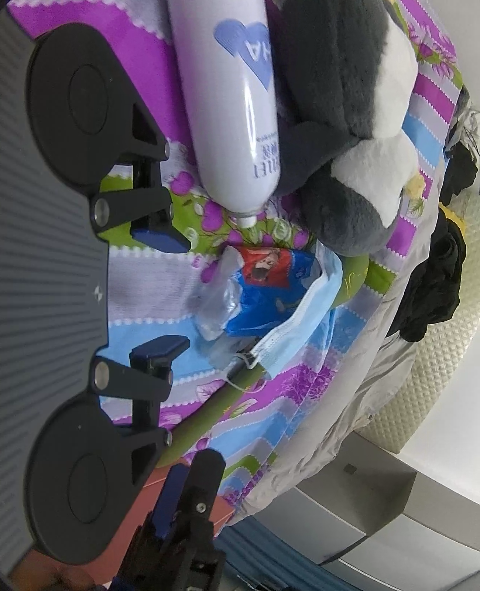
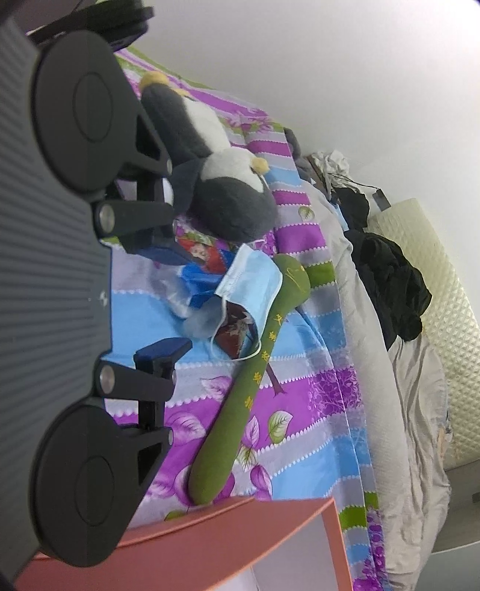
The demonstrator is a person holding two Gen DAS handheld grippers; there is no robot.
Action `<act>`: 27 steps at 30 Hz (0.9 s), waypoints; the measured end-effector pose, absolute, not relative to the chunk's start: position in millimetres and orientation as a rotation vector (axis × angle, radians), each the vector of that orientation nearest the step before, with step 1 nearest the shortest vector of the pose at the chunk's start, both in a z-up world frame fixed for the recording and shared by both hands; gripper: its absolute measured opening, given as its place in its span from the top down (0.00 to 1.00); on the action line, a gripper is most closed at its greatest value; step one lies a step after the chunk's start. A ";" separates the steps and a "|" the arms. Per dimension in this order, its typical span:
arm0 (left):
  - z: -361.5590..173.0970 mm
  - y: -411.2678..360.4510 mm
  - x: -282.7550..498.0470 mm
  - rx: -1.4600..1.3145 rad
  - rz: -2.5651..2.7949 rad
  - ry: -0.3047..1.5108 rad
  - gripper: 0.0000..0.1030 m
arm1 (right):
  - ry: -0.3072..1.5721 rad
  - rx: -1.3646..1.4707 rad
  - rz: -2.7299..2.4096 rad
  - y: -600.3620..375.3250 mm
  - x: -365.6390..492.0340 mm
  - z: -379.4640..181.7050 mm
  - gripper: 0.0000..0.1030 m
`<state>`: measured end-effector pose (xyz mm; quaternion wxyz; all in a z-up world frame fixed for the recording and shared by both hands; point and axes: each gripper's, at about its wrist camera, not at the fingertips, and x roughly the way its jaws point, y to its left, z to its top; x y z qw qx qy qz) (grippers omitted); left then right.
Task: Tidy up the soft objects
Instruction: 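Grasp the blue snack packet with the left tool while the right tool grasps the blue face mask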
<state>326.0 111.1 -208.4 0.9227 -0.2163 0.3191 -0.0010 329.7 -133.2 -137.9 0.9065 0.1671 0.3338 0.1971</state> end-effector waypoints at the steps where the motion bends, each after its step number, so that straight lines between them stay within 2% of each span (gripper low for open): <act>1: -209.5 111.3 330.0 -0.447 -0.003 0.655 0.46 | 0.692 0.352 0.405 -132.3 334.2 -139.0 0.56; 7: -218.0 113.8 350.5 -0.482 -0.010 0.649 0.46 | 0.723 0.415 0.419 -127.9 364.0 -148.7 0.62; 27: -242.6 126.5 375.1 -0.749 -0.017 0.649 0.47 | 0.782 0.486 0.422 -106.5 420.4 -169.7 0.62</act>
